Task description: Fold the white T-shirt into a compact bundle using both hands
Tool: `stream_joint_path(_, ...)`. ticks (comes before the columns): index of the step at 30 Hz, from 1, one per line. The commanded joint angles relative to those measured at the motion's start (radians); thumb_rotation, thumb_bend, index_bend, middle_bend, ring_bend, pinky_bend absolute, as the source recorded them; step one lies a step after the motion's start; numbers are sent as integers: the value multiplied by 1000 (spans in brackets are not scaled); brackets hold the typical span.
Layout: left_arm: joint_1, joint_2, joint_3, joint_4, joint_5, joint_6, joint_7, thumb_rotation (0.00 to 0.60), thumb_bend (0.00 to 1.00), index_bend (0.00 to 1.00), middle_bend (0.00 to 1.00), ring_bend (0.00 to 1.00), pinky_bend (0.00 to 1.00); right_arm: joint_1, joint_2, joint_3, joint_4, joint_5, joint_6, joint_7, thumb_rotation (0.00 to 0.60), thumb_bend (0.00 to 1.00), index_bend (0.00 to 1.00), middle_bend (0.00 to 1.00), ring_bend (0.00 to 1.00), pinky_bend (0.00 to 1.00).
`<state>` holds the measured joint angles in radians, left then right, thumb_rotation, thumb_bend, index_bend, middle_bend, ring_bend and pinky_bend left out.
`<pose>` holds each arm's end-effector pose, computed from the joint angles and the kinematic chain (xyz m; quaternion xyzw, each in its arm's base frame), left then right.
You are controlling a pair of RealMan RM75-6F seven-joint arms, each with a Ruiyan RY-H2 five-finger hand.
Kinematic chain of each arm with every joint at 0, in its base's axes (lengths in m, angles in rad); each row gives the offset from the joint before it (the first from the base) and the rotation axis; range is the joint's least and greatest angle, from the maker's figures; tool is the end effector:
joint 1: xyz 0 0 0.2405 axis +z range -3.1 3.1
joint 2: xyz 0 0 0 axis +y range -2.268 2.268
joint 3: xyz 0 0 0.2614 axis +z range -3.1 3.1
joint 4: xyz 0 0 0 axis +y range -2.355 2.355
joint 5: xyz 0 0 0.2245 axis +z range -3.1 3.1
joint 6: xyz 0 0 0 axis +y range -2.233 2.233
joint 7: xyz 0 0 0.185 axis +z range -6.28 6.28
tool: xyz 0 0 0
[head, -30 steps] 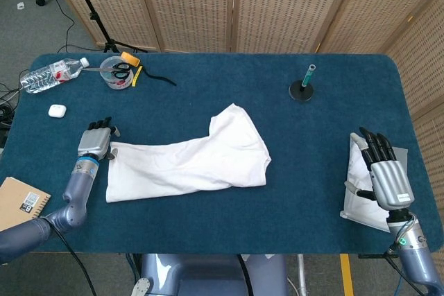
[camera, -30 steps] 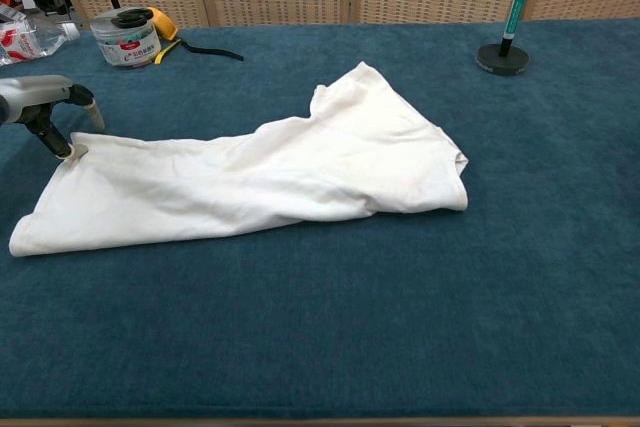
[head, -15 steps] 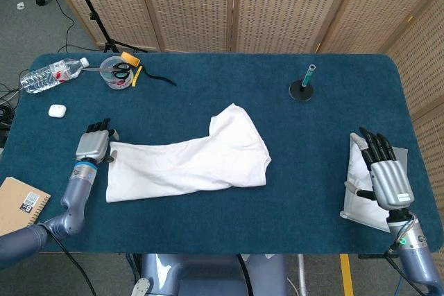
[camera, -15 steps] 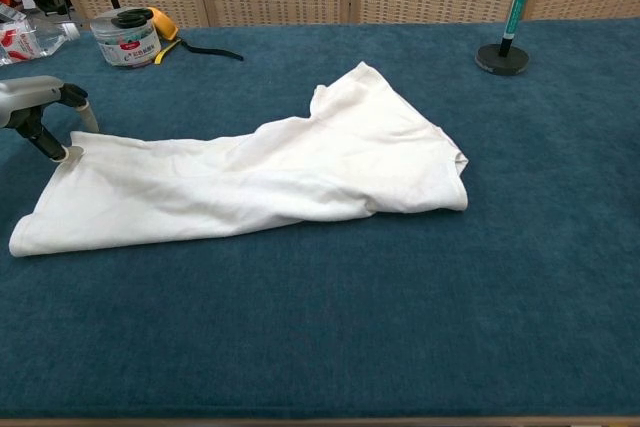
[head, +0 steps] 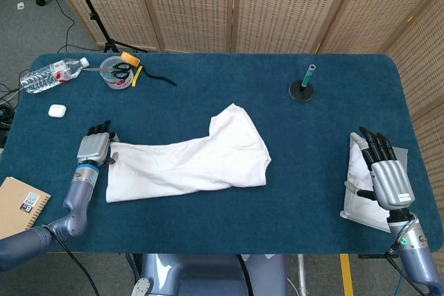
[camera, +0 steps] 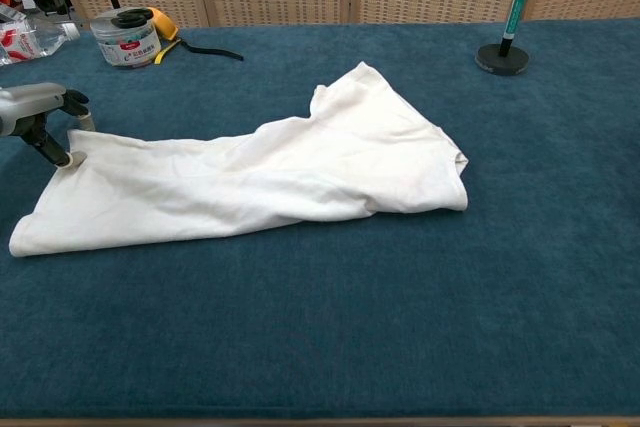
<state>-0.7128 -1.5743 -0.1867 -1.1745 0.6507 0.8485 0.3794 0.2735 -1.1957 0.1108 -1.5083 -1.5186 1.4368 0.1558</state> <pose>-0.2877 0.4260 -0.0181 -0.6160 -0.5160 -0.2374 0.5459 -0.2800 -0.2960 0.1348 0.6044 -0.3646 0.4845 0.5167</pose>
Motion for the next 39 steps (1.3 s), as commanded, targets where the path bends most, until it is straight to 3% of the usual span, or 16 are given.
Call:
stream_joint_path(1, 6, -13, -2, 7, -2, 13, -2, 600, 405, 606, 0, 0, 0, 0, 0, 1, 1, -1, 0, 4, 600, 0, 0, 0, 0, 0)
stream_joint_path(11, 21, -55, -18, 24, -3, 74, 13, 600, 444, 677, 0, 0, 0, -2, 3, 6, 2, -5, -1, 23, 600, 0, 0, 0, 0, 0)
stream_joint_path(16, 23, -62, -23, 29, 5, 83, 23, 600, 596, 727, 0, 0, 0, -3, 5, 8, 1, -6, 0, 29, 600, 0, 0, 0, 0, 0)
stream_joint_path(19, 27, -56, -29, 30, 9, 85, 18, 600, 634, 745, 0, 0, 0, -4, 5, 8, 1, -6, -1, 32, 600, 0, 0, 0, 0, 0)
stream_joint_path(31, 51, 28, -37, 57, 6, 32, 5, 600, 634, 767, 0, 0, 0, -4, 1, 7, -1, -12, -3, 21, 600, 0, 0, 0, 0, 0)
stream_joint_path(39, 82, 128, -30, 144, 34, -75, -68, 600, 634, 767, 0, 0, 0, -3, -2, 7, -2, -11, -8, 14, 600, 0, 0, 0, 0, 0)
